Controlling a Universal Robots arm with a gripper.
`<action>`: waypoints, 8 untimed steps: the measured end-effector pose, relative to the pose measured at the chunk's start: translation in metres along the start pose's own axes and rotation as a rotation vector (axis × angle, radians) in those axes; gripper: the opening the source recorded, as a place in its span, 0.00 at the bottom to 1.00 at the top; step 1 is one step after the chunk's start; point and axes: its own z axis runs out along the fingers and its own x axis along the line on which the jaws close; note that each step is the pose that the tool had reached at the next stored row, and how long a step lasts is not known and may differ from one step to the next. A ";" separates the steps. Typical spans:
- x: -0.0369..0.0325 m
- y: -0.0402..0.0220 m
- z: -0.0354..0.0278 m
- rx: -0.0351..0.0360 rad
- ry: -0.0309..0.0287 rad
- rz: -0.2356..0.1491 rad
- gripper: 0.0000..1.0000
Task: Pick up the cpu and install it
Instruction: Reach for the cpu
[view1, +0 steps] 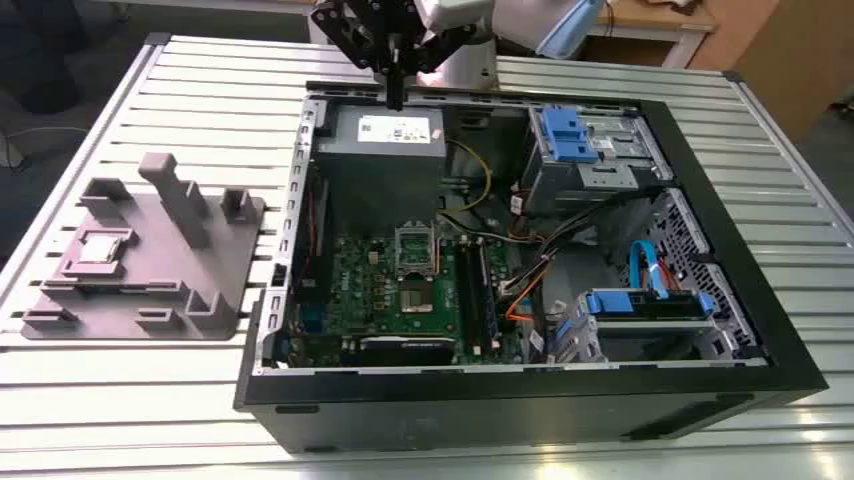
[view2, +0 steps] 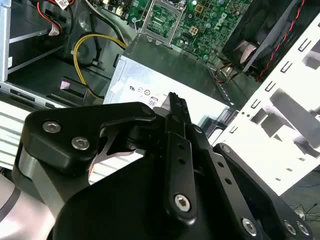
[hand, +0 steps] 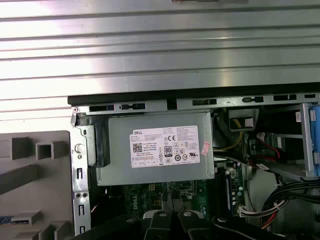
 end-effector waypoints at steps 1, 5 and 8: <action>0.0000 0.0000 0.0000 -0.0001 0.0000 0.000 0.11; 0.0000 0.0000 0.0000 0.0000 0.0000 0.000 0.11; 0.0001 0.0000 0.0000 0.0000 -0.0001 0.000 0.11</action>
